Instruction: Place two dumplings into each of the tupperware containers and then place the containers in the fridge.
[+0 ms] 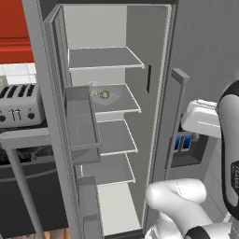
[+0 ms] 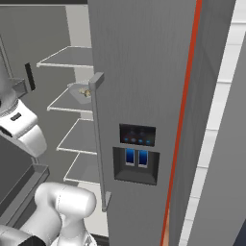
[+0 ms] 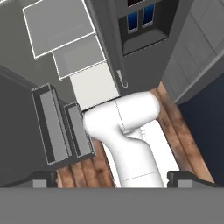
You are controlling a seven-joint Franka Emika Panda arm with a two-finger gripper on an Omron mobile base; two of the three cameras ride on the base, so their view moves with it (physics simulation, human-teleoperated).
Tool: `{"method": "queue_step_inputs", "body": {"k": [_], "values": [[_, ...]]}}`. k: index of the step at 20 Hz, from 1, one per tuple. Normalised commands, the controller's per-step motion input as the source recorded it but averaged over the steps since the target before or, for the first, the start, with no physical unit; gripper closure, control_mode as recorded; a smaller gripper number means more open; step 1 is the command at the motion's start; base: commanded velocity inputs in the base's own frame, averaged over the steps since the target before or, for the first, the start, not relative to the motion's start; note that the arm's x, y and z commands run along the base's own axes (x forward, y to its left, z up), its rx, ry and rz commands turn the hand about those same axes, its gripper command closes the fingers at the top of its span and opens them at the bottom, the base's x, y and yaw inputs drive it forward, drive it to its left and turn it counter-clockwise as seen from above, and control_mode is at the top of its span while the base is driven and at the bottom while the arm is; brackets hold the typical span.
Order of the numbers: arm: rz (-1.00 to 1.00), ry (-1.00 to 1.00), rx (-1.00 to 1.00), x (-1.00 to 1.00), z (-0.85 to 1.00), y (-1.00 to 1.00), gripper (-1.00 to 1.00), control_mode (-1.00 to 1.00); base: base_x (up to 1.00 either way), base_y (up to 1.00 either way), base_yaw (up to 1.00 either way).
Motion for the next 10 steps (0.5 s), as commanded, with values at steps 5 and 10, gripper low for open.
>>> {"method": "queue_step_inputs", "body": {"k": [5, 10], "values": [[0.06, -0.03, 0.00, 0.00, -0.19, -0.17, -1.00, -1.00, 0.00, 0.00, 0.00], [0.07, 0.00, -0.02, 0.00, -0.07, -0.02, -1.00, -1.00, 0.00, 0.00, 0.00]]}}
